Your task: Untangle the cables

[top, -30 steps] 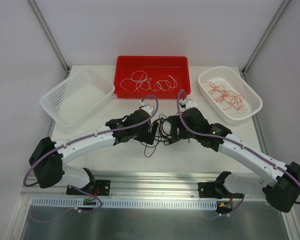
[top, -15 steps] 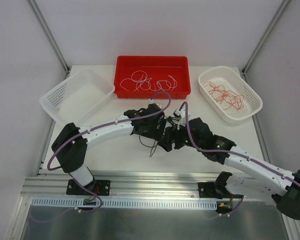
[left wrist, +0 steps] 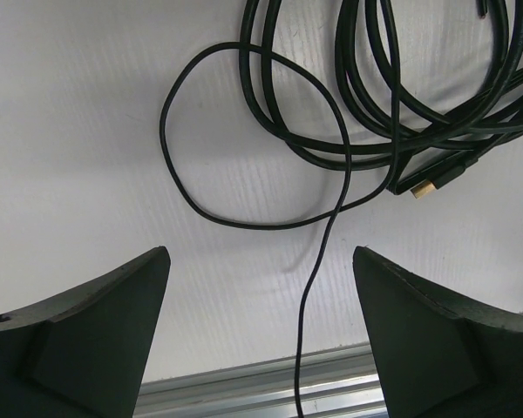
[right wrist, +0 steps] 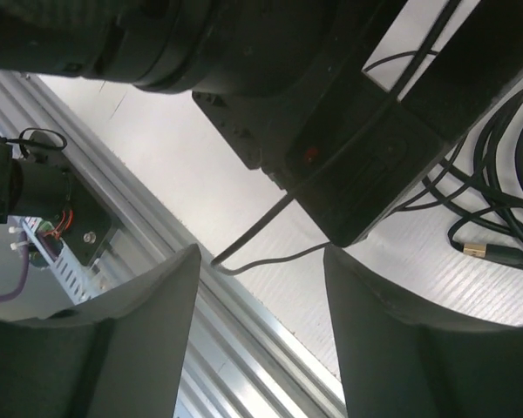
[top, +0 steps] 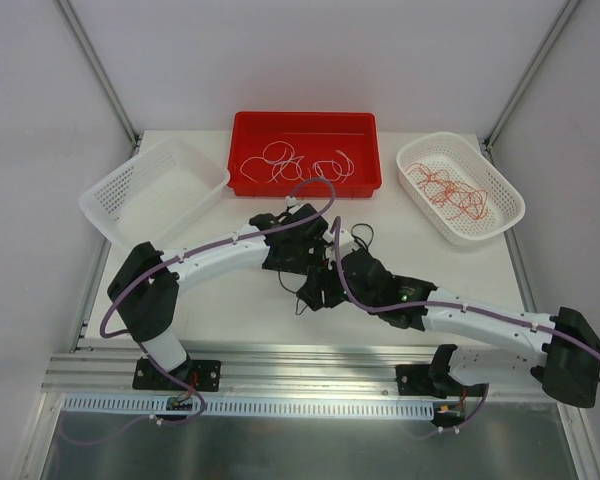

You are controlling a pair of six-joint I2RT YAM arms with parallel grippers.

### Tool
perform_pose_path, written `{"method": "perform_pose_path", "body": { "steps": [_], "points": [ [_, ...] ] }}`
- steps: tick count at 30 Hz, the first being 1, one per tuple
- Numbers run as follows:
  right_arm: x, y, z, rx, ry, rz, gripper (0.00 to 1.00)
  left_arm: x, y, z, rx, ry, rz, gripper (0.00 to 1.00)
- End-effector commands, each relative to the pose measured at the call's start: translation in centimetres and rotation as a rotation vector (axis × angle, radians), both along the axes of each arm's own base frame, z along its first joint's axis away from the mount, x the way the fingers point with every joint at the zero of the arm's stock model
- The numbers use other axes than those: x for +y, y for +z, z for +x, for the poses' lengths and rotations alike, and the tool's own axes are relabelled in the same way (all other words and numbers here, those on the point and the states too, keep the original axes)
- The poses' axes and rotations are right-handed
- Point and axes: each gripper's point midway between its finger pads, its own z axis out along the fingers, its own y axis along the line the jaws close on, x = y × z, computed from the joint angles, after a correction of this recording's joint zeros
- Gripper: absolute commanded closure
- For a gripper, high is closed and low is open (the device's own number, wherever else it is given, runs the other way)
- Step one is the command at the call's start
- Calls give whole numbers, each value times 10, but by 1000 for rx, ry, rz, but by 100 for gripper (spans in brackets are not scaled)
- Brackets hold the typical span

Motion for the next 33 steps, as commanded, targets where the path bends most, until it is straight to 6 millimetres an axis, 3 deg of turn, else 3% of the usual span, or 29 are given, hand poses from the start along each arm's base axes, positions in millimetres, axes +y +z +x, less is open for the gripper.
{"method": "perform_pose_path", "body": {
  "steps": [1, 5, 10, 13, 16, 24, 26, 30, 33],
  "points": [
    [13, 21, 15, -41, -70, 73, 42, 0, 13, 3, -30, 37, -17, 13],
    [14, 19, 19, -41, -96, 68, 64, 3, 13, 2, -31, 48, -13, 13],
    [13, 17, 19, -27, -117, 67, 77, 8, 13, 4, -47, 72, 2, 13],
    [5, 14, 22, -37, -145, 39, 92, 10, 13, 5, -53, 68, 9, 13],
    [-12, 15, 26, -69, -191, -1, 99, 17, 10, 4, -49, 58, 28, 12],
    [-56, 29, 41, -149, -300, -92, 99, 47, -9, -21, -10, -17, 95, 13],
    [-61, 29, 45, -147, -316, -94, 99, 55, -5, -26, -28, -23, 92, 12],
    [-53, 18, 48, -99, -300, -103, 98, 77, -4, -41, -47, -2, 83, 12],
    [-27, 0, 40, -2, -209, -124, 94, 81, 7, -46, -78, 21, 23, 12]
  ]
}}
